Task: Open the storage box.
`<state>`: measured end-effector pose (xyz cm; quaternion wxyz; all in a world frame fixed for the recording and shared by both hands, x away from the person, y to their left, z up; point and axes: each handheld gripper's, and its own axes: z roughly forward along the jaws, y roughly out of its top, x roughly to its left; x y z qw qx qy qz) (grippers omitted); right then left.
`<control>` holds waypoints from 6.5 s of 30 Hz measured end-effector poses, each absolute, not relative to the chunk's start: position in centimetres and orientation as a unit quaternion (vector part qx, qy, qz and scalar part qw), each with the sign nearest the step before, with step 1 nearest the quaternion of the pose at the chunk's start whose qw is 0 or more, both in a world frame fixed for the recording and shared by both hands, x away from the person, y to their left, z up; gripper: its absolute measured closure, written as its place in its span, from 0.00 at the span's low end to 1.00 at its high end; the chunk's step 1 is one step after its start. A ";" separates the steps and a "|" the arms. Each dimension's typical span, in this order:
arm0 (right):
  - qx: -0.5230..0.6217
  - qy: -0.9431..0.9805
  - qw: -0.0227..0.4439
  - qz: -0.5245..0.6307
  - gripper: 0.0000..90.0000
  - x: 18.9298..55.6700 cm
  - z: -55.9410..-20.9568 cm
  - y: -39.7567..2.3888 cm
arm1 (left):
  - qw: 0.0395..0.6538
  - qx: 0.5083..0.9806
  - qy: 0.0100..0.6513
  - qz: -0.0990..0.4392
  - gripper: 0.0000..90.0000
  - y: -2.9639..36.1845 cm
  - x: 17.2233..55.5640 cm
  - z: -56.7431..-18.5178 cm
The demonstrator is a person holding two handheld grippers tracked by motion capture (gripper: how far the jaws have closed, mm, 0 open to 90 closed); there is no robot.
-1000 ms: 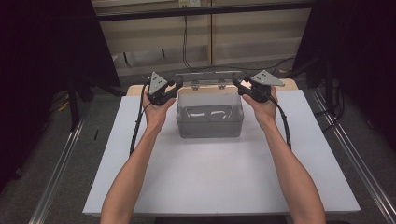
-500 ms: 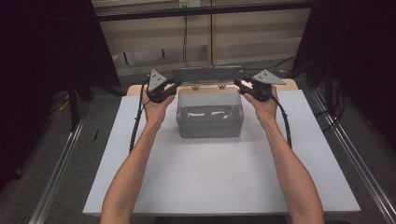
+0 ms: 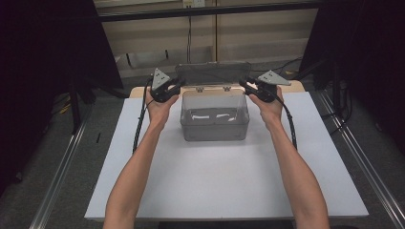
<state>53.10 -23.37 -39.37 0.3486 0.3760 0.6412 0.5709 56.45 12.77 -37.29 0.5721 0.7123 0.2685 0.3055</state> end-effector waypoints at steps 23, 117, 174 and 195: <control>0.388 0.645 0.324 0.573 0.74 54.8 -39.4 -23.5 | 0.564 0.717 0.287 0.292 0.83 12.8 57.8 -39.0; 0.484 0.627 0.247 0.558 0.64 58.3 -41.9 -22.8 | 0.538 0.732 0.358 0.216 0.67 11.8 61.3 -41.0; 0.528 0.615 0.227 0.541 0.25 58.0 -42.0 -22.9 | 0.528 0.719 0.398 0.215 0.27 11.7 60.7 -41.3; 0.491 0.610 0.285 0.552 0.07 54.4 -40.3 -23.4 | 0.543 0.711 0.395 0.210 0.06 12.4 56.8 -39.7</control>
